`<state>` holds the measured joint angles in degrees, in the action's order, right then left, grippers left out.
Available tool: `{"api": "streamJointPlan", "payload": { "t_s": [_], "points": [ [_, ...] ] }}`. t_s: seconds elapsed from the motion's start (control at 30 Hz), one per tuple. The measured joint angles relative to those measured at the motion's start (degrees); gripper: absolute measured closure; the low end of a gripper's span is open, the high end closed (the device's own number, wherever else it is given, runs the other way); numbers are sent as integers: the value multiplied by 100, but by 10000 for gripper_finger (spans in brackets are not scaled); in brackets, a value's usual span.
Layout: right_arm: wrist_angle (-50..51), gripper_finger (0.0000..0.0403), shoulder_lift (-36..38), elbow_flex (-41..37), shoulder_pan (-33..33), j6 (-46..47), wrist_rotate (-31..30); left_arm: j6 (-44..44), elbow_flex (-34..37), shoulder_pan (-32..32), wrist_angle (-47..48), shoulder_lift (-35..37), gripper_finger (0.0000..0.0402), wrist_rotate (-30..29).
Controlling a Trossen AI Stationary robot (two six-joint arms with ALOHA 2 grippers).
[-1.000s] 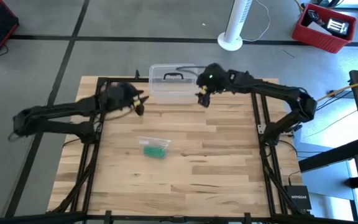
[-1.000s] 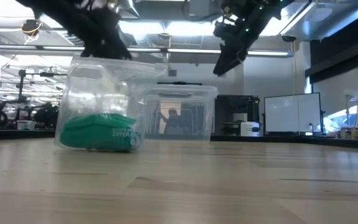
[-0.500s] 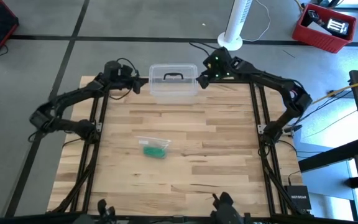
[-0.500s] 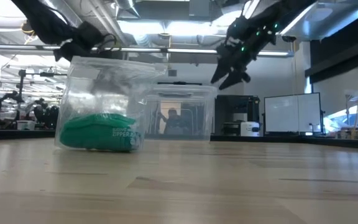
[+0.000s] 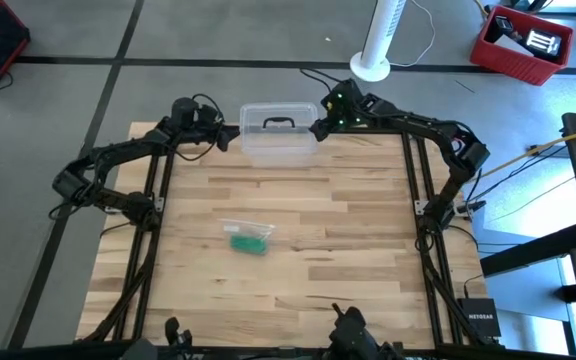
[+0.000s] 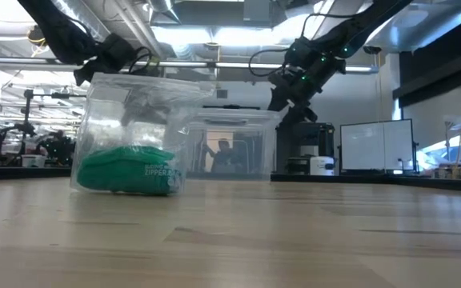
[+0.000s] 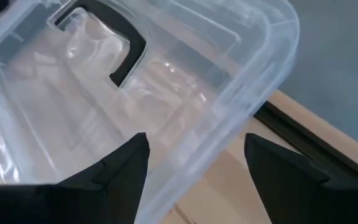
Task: Roll bandage
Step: Open the transparent bin
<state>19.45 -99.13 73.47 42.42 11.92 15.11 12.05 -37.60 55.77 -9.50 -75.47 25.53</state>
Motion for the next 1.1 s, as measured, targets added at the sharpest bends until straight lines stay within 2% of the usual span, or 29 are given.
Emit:
{"api": "streamJointPlan", "payload": {
  "t_s": [0.2,0.53,0.7,0.83,0.97,1.1],
  "points": [
    [5,137,5,3,2,138,242,126,0,4,-5,3,219,139],
    [8,137,301,-8,-171,131,270,367,0,-44,-177,10,219,501],
    [62,137,308,-8,-302,91,183,398,4,-175,-349,14,219,485],
    [413,137,377,-4,-297,-72,-62,169,4,-107,-94,201,219,486],
    [602,137,434,-8,-271,-172,-252,139,2,-28,-51,552,219,343],
    [652,137,461,-6,-269,-208,-268,-138,2,-28,22,611,219,51]
  ]
}}
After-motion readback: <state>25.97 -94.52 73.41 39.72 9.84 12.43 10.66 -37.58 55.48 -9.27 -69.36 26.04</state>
